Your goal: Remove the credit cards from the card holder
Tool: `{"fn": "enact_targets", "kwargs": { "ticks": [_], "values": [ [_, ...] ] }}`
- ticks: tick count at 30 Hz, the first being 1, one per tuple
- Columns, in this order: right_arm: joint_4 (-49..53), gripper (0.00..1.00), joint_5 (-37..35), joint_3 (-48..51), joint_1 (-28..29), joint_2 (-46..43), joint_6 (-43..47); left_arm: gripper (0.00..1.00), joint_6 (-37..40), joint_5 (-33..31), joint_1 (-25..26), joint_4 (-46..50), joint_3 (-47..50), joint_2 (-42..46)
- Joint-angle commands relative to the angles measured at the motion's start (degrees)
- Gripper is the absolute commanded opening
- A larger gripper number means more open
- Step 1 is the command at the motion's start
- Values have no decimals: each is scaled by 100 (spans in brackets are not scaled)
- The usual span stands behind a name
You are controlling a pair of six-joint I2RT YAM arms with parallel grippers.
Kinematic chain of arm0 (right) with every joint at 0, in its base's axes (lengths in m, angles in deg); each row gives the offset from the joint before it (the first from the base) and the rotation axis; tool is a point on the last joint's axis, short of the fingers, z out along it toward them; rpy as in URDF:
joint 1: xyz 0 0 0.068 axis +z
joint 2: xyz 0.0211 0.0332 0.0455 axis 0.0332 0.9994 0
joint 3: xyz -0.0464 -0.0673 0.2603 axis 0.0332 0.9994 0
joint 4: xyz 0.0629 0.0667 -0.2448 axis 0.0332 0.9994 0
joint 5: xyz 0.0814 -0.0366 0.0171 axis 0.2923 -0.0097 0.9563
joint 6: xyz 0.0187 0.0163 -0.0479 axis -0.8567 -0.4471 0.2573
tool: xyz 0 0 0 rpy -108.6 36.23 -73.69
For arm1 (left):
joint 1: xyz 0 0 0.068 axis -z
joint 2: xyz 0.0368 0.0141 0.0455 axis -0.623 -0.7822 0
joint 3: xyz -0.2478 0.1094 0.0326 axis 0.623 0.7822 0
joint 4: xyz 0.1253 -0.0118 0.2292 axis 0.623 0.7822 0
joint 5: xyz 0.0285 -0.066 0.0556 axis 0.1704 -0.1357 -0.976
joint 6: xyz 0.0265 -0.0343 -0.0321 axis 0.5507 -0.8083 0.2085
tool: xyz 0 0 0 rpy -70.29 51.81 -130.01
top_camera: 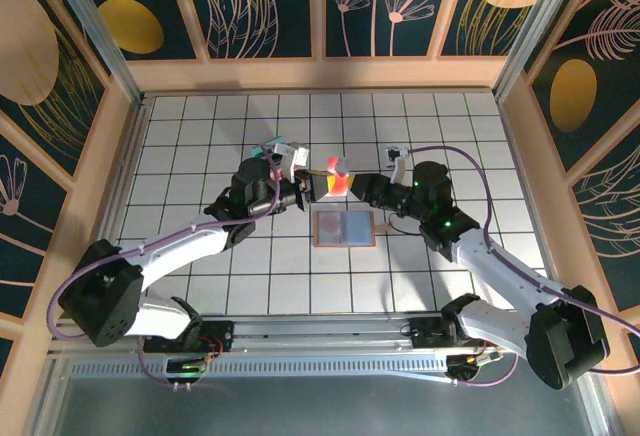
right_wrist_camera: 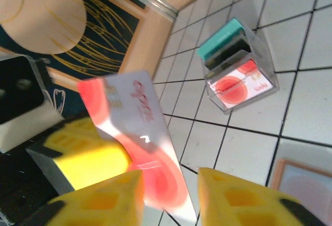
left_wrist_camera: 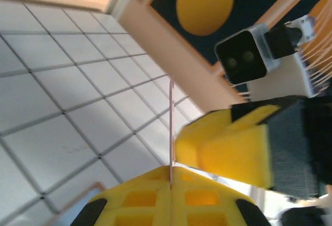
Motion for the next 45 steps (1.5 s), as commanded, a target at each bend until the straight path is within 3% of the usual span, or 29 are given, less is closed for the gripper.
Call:
{"fn": "enact_targets", "kwargs": {
  "ticks": [1,5,14,20,30,45],
  "values": [
    [632,43,-525,-270,27,-264,325,0,1843,-667,-93,1553,-406,300],
    [965,51,-934,-337,28,-386,405,0,3071,-1106,-275,2465,-732,320],
    [2219,55,-2169,-854,341,-129,453,0,4837,-1528,-1164,3642,-1701,-478],
    [2740,58,-2792,-1086,623,104,309,0,5816,-1336,-1490,4278,-2304,-1043],
    [2903,59,-3072,-1273,638,386,217,0,6237,-1391,-1648,4814,-2872,-1927],
    [2841,57,-3030,-1313,634,672,169,0,6340,-1437,-1665,5047,-3054,-2555]
  ]
}}
